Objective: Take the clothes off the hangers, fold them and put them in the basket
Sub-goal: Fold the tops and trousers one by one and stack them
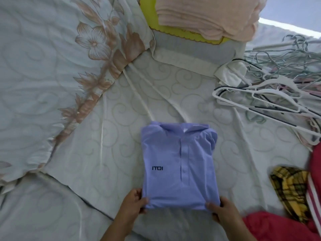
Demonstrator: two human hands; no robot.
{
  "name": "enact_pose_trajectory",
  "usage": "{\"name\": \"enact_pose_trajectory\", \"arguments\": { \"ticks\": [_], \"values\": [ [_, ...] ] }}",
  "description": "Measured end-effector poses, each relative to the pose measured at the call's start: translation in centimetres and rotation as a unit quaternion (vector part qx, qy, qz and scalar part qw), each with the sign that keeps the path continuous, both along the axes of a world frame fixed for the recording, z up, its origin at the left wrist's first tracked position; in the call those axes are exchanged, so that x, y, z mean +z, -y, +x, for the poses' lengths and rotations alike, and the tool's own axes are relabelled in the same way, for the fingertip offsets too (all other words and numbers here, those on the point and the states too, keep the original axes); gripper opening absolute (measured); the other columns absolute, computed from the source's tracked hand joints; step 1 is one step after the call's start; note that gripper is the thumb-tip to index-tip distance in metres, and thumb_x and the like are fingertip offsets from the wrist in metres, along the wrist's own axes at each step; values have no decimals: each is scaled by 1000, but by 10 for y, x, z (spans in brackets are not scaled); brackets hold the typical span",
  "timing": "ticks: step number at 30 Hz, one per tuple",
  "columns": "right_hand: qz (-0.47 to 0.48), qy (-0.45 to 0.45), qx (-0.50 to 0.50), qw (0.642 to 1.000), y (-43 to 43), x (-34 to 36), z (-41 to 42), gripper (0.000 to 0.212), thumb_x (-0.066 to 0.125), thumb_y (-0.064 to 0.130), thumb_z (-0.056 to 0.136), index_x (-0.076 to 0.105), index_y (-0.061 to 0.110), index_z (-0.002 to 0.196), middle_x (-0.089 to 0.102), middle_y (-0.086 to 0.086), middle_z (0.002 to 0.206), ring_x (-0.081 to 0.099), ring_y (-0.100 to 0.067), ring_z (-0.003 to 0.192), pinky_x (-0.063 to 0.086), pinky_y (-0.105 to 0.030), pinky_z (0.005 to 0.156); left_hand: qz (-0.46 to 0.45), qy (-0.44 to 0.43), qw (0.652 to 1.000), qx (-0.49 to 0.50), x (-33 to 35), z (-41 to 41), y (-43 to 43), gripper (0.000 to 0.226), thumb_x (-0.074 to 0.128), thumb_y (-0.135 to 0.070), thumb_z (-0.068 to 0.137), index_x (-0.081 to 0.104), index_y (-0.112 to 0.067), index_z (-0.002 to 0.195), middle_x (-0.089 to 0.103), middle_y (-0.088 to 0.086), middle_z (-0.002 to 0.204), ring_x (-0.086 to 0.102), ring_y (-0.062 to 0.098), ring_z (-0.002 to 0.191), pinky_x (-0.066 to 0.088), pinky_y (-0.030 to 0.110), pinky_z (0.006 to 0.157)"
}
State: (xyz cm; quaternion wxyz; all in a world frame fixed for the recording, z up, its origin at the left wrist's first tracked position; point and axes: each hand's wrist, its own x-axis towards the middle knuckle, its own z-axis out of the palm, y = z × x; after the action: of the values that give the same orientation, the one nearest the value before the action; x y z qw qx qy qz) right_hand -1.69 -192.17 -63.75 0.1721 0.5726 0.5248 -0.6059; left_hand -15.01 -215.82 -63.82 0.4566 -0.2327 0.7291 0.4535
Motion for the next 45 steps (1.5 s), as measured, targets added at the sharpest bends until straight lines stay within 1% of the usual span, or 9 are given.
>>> {"name": "enact_pose_trajectory", "arguments": {
  "ticks": [5, 13, 19, 22, 28, 32, 37, 41, 45],
  "values": [
    [151, 25, 157, 976, -7, -6, 17, 13, 71, 2, 79, 58, 3, 78, 60, -11, 66, 59, -23, 70, 45, -32, 59, -38, 16, 995, -96, 7, 19, 12, 30, 75, -12, 69, 47, -10, 81, 61, 1, 65, 59, 12, 52, 40, 18, 43],
    [396, -171, 219, 875, -74, 23, -129, 27, 47, 16, 95, 59, 9, 119, 52, -16, 107, 53, -29, 95, 40, -29, 81, -91, -300, 939, -143, 38, -89, -84, 30, 53, -26, 94, 41, -15, 68, 58, 9, 82, 55, 27, 78, 33, 28, 59],
    [276, 42, 346, 896, -100, 10, -182, 36, 46, 38, 94, 60, 5, 97, 59, -17, 97, 52, -30, 87, 37, -31, 74, -273, -288, 822, -409, 19, -155, -152, 55, 46, -56, 89, 58, -8, 113, 54, 13, 121, 48, 31, 115, 38, 35, 90],
    [228, 79, 383, 892, -98, 8, -170, 47, 59, 49, 85, 60, 4, 100, 60, -13, 95, 54, -29, 83, 38, -30, 72, -246, -194, 811, -493, 13, -160, -142, 53, 61, -59, 79, 61, -11, 101, 60, 11, 103, 56, 29, 101, 42, 31, 79],
    [219, -154, 245, 932, -85, 12, -144, 9, 67, 9, 84, 58, 7, 85, 55, -1, 71, 48, -8, 58, 37, -13, 48, -51, -342, 840, -417, 6, -142, -116, 25, 63, -20, 76, 41, -21, 64, 48, 0, 74, 46, 20, 73, 30, 28, 60],
    [240, -263, 123, 926, -81, 3, -134, 20, 64, 0, 82, 58, 16, 93, 61, 2, 88, 56, 2, 70, 44, -8, 61, -35, -563, 751, -344, -5, -127, -104, 9, 57, -12, 67, 49, -9, 71, 48, 6, 74, 39, 19, 72, 28, 23, 62],
    [251, -185, 164, 936, -79, -20, -134, 52, 63, 15, 68, 53, 15, 119, 57, -1, 111, 58, -19, 97, 46, -29, 82, -110, -549, 743, -365, -21, -109, -98, 40, 52, -50, 73, 58, -10, 71, 60, 10, 92, 48, 26, 80, 35, 32, 70],
    [276, -140, 153, 938, -78, -23, -140, 43, 58, 31, 87, 50, 10, 124, 53, 2, 112, 51, -16, 100, 40, -35, 90, -160, -532, 761, -334, -10, -122, -114, 28, 56, -35, 87, 56, -7, 92, 57, 8, 103, 46, 28, 94, 28, 28, 75],
    [418, -57, 324, 847, -74, -31, -141, 41, 63, 23, 86, 53, 6, 123, 51, -16, 120, 45, -36, 110, 33, -41, 88, -271, -433, 709, -486, -20, -123, -125, 43, 53, -35, 91, 39, -16, 127, 40, 4, 131, 37, 24, 116, 29, 30, 90]
  ]
}}
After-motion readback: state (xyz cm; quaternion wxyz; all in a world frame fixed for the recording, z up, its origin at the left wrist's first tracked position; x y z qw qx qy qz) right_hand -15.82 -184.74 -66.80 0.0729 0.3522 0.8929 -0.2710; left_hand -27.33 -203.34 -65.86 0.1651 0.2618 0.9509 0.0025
